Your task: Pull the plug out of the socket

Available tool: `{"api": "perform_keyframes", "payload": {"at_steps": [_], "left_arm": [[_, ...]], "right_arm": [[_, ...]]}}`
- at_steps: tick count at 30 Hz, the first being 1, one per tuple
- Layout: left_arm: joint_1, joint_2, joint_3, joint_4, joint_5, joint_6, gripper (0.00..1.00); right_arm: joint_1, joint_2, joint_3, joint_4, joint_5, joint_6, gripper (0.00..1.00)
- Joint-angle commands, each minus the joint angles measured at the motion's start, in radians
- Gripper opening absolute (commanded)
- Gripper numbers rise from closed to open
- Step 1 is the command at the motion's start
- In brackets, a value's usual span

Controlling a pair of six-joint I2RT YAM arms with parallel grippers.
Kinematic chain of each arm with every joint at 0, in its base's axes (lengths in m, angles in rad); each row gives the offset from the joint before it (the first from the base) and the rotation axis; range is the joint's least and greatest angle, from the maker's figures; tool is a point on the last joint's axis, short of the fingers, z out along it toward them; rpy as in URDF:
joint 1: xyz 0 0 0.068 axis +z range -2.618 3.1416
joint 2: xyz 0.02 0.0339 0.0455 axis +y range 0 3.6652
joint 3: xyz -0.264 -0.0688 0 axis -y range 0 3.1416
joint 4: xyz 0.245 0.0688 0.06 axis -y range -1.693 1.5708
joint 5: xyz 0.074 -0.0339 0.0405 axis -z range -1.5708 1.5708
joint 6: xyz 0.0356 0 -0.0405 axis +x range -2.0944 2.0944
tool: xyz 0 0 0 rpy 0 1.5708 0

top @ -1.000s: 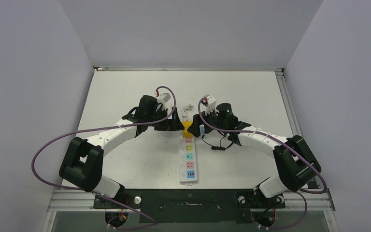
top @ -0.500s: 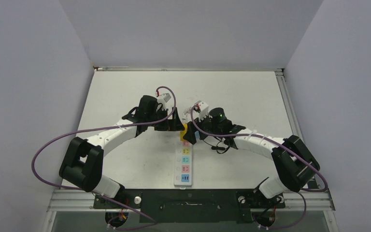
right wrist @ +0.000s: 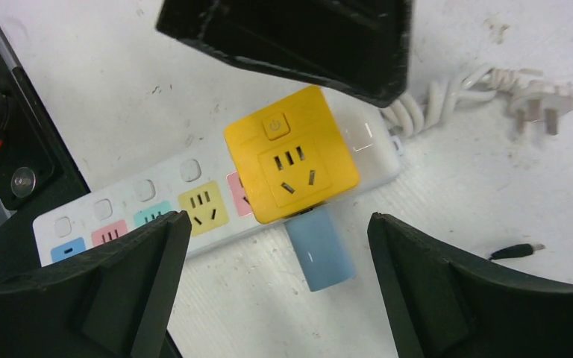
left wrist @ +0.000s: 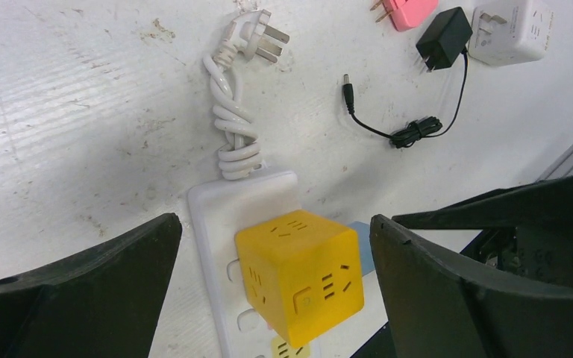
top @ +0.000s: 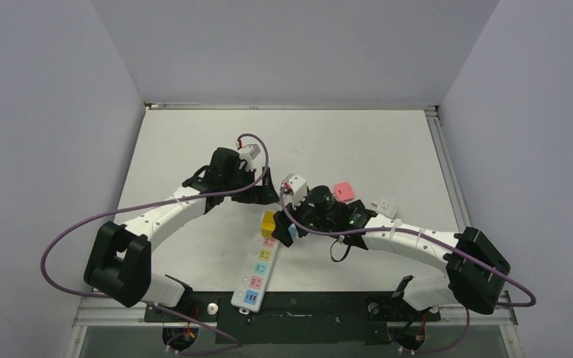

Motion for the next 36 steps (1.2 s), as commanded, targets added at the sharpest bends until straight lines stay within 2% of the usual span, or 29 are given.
{"api": "perform_keyframes", "payload": {"at_steps": [1,8,15,22,25,30,36], "left_arm": [[0.0,-0.096,0.03,-0.049,-0.048,0.074,0.96],[-0.003,-0.133,-0.014,-0.139,0.003,0.132,0.96],[-0.024,-0.157,-0.044,-0.131,0.022,0.147,0.97],[-0.04,-0.123,-0.031,-0.144,0.029,0.152,0.97],[-0.052,-0.124,-0.031,-0.137,0.038,0.155,0.97],[-0.09,-0.117,-0.025,-0.156,-0.01,0.169,0.97],[-0.119,-0.115,-0.021,-0.167,-0.034,0.173,0.97]], "right_arm": [[-0.031,-0.07,-0.014,0.017,0.044,-0.06,0.94],[-0.075,-0.051,-0.071,0.053,-0.045,-0.11,0.87],[-0.071,-0.022,-0.088,0.096,-0.067,-0.123,0.82],[-0.058,0.028,-0.085,0.109,-0.049,-0.129,0.7],[-0.052,0.048,-0.083,0.125,-0.046,-0.127,0.61],[-0.027,0.052,-0.089,0.137,-0.011,-0.116,0.4],[0.021,0.008,-0.142,0.194,0.133,-0.064,0.19]]}}
